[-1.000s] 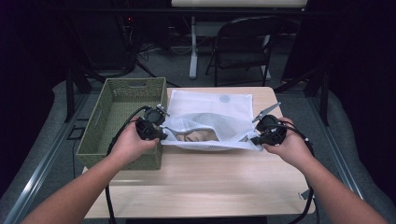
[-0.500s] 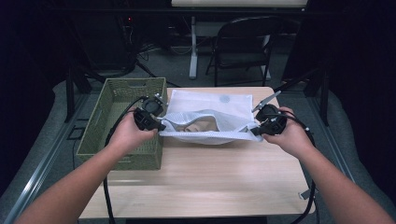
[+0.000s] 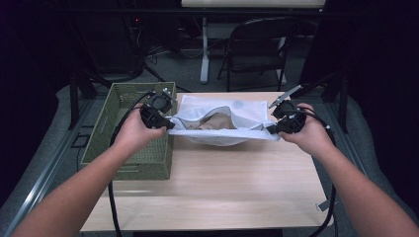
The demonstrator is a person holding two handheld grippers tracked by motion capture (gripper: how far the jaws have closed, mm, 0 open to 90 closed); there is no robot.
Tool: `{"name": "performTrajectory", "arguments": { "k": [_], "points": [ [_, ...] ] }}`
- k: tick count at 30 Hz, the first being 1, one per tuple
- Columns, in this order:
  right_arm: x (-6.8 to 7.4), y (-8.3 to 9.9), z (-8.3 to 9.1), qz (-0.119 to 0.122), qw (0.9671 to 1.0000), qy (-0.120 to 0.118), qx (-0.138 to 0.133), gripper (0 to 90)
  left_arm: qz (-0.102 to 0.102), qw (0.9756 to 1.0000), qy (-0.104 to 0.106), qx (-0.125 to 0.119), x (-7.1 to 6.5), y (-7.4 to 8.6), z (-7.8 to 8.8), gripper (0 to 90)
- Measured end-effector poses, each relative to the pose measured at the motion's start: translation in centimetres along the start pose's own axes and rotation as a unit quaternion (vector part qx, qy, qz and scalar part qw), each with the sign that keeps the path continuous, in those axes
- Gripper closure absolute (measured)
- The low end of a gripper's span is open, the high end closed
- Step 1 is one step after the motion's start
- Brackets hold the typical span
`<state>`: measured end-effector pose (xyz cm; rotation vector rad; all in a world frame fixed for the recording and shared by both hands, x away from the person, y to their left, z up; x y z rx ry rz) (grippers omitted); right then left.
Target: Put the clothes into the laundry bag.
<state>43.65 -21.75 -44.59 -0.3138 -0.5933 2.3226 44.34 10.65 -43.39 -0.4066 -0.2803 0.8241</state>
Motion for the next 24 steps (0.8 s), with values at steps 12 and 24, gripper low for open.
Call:
{"name": "performTrajectory", "arguments": {
  "k": [12, 24],
  "points": [
    [-1.0, -1.2, 1.8, -0.002, 0.9998, 0.017, -0.014, 88.2, 0.002, 0.9998, -0.007, -0.018, 0.2, -1.7, 1.8, 87.6],
    [-1.6, -2.4, 3.7, 0.002, 0.9992, 0.033, -0.024, 88.2, 0.007, 0.9992, -0.009, -0.037, 0.5, -2.9, 3.4, 87.6]
  ]
}}
Point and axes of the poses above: each handheld gripper's, and its own axes: z roughly backward along the jaws, y roughly out of its underside, x roughly to its left, the point moved 8 cm from there along -z, roughly forward along the jaws, and after that the axes turned 3 degrees about -y, right-handed, at the moved point
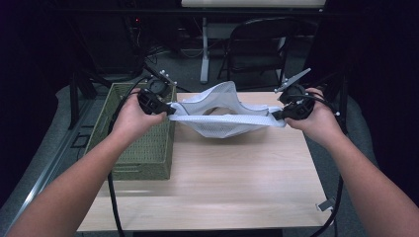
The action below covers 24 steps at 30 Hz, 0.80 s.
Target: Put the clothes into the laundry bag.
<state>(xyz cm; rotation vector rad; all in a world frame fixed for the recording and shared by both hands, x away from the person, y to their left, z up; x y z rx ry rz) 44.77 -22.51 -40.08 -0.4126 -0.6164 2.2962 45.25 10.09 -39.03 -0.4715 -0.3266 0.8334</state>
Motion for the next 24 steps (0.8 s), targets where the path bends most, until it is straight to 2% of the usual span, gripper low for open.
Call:
{"name": "performTrajectory", "arguments": {
  "k": [15, 24],
  "points": [
    [-0.6, -1.2, 1.0, 0.002, 0.9999, 0.012, -0.006, 88.2, 0.001, 1.0000, -0.001, -0.005, 0.4, -0.7, 0.8, 87.6],
    [-0.7, -1.2, 1.3, -0.002, 0.9998, 0.014, -0.013, 88.1, 0.000, 1.0000, 0.001, -0.007, 0.1, -0.9, 1.0, 87.5]
  ]
}}
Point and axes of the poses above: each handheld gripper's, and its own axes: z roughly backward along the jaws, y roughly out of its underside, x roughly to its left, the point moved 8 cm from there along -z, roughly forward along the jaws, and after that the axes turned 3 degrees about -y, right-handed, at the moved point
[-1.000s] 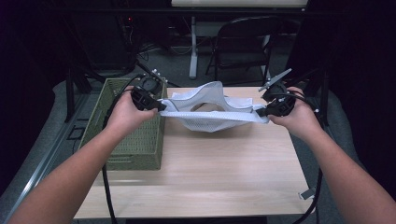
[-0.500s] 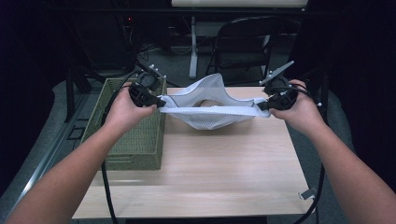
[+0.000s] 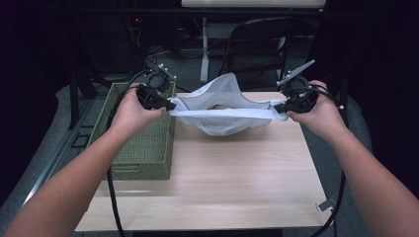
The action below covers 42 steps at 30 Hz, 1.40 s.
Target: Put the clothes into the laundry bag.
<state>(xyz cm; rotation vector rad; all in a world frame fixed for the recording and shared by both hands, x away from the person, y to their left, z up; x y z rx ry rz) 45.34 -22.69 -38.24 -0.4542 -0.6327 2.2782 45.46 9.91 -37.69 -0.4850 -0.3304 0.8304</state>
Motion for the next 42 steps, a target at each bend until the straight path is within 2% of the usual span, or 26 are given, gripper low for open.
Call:
{"name": "performTrajectory", "arguments": {
  "k": [16, 25, 42],
  "points": [
    [0.9, 1.5, -1.4, 0.006, 0.9999, -0.010, 0.012, 88.1, 0.001, 0.9998, 0.014, 0.010, -0.5, 1.9, -1.5, 87.5],
    [2.0, 2.4, -2.0, 0.010, 0.9996, -0.023, 0.014, 88.0, 0.008, 0.9993, 0.031, 0.020, -0.8, 3.9, -2.5, 87.4],
    [3.6, 4.1, -2.5, 0.015, 0.9991, -0.037, 0.016, 87.9, 0.001, 0.9987, 0.043, 0.029, -2.0, 6.2, -3.1, 87.3]
  ]
}}
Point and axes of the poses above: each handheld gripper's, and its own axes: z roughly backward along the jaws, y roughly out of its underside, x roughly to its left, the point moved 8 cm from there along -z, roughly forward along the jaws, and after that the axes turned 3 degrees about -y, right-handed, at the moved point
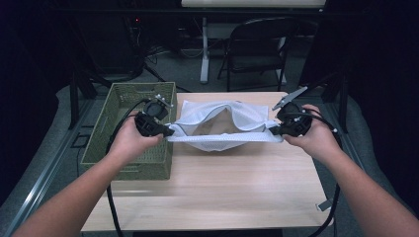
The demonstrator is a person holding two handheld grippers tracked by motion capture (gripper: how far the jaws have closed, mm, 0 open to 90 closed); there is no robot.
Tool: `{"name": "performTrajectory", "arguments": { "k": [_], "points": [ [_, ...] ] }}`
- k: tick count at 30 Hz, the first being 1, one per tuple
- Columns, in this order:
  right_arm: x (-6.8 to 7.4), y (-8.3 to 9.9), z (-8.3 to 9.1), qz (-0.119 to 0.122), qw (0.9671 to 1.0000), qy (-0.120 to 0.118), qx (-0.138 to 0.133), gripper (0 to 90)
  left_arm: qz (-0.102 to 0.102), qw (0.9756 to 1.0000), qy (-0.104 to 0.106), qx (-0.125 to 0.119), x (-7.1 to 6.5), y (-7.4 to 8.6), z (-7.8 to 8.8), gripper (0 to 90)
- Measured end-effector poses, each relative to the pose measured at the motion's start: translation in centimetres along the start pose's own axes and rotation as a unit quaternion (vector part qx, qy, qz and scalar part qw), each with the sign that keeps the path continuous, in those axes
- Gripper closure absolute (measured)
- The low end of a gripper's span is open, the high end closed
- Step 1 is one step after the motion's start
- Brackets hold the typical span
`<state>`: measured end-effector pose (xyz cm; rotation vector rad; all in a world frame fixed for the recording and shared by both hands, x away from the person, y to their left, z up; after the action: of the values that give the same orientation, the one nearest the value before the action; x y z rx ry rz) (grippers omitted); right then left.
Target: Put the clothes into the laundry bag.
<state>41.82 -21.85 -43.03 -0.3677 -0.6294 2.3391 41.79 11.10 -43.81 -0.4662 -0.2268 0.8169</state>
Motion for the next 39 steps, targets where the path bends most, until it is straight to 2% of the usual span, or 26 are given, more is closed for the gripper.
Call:
{"name": "performTrajectory", "arguments": {
  "k": [3, 7, 16, 21, 29, 39],
  "points": [
    [0.4, 0.4, -0.2, 0.000, 1.0000, -0.007, -0.001, 87.8, -0.001, 1.0000, 0.004, 0.002, -0.2, 0.5, -0.2, 87.3],
    [0.9, 1.0, -0.4, 0.004, 1.0000, -0.006, 0.006, 87.6, -0.002, 0.9999, 0.008, 0.005, -0.5, 1.2, -0.6, 87.3],
    [2.0, 1.9, -1.0, 0.004, 0.9999, -0.012, 0.002, 87.6, -0.003, 0.9998, 0.017, 0.010, -1.0, 2.7, -1.4, 87.2],
    [2.7, 3.0, -1.6, -0.001, 0.9998, -0.020, 0.006, 87.7, -0.005, 0.9996, 0.025, 0.010, -1.9, 4.2, -2.1, 87.2],
    [3.3, 4.0, -2.1, -0.013, 0.9994, -0.032, -0.005, 87.7, -0.001, 0.9993, 0.036, 0.010, -2.4, 5.4, -2.5, 87.2],
    [3.9, 5.3, -2.9, -0.015, 0.9992, -0.037, 0.003, 87.7, -0.006, 0.9989, 0.045, 0.017, -3.4, 6.8, -3.4, 87.0]
  ]
}}
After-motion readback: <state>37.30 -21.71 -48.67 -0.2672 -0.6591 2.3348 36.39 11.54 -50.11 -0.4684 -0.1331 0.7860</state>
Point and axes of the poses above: each handheld gripper's, and its own axes: z roughly backward along the jaws, y roughly out of its underside, x roughly to its left, the point moved 8 cm from there along -z, roughly forward along the jaws, and after that the axes turned 3 degrees about -y, right-handed, at the moved point
